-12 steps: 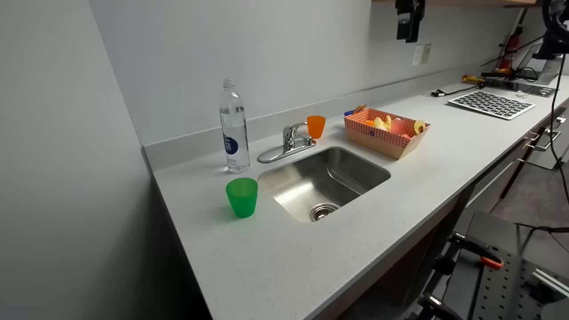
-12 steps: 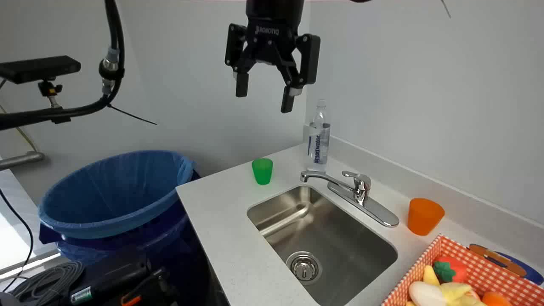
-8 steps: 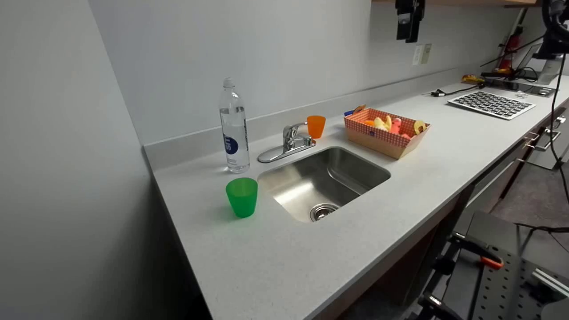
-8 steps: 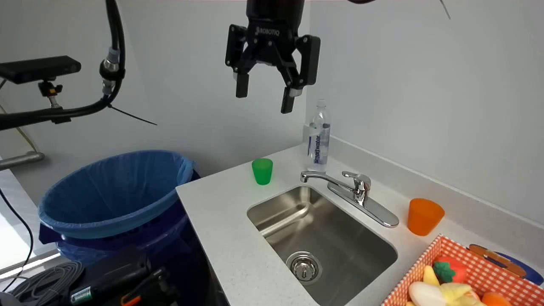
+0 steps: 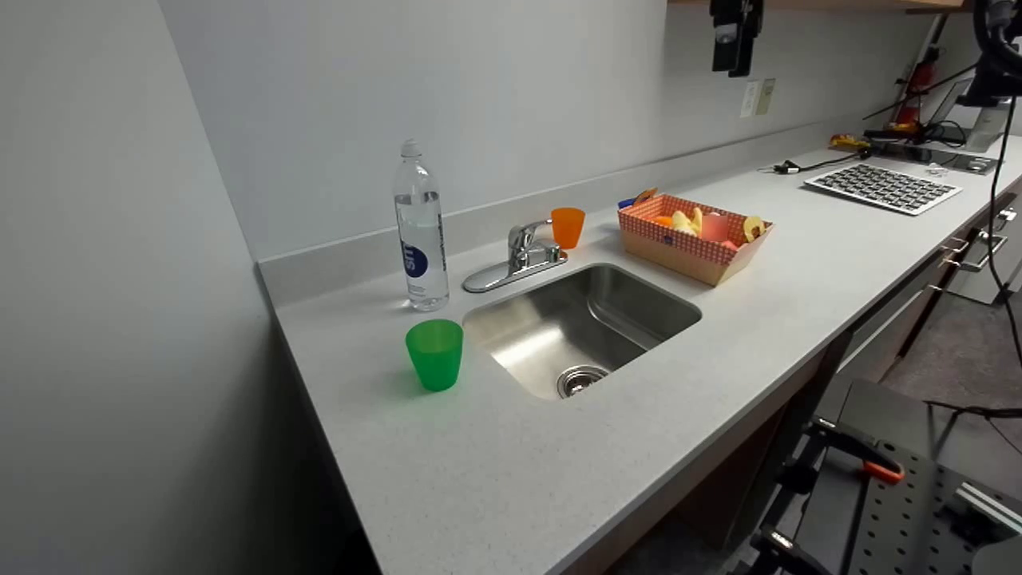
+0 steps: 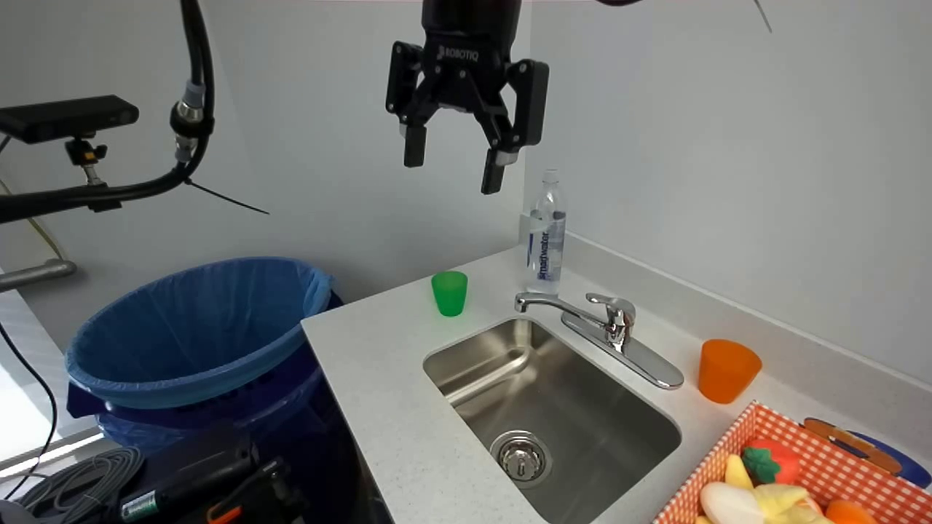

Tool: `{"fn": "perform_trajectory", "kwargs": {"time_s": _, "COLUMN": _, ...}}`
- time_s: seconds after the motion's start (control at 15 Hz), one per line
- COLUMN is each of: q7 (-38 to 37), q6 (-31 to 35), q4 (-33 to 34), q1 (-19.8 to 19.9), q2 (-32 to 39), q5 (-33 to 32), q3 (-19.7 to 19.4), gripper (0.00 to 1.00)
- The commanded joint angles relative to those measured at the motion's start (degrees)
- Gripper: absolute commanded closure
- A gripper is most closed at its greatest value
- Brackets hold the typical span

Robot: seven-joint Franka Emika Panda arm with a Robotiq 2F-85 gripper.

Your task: Move the faucet spout to the right

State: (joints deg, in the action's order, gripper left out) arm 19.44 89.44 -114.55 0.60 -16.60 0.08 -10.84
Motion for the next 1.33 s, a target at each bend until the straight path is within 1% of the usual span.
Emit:
{"fn": "perform_trajectory", "kwargs": {"time_s": 0.0, "q7": 0.24, "q6": -0.12, "q4": 0.13, "q1": 1.10, "q2": 0.11, "q5": 0.26, "q3": 0.94, "gripper": 0.00}}
{"fn": "perform_trajectory", "kwargs": {"time_s": 0.93, "q7": 0.47, "q6": 0.08, "q4": -0.38, "q1": 1.06, "q2": -0.36, "q5": 0.22, "q3": 1.02, "gripper": 0.00}}
{"fn": "perform_trajectory", "kwargs": {"time_s": 1.27, "q7": 0.54, "q6": 2.24, "q4": 0.09, "q1": 0.73, "q2": 2.50, "q5": 0.56, "q3": 1.51, "gripper": 0.00}}
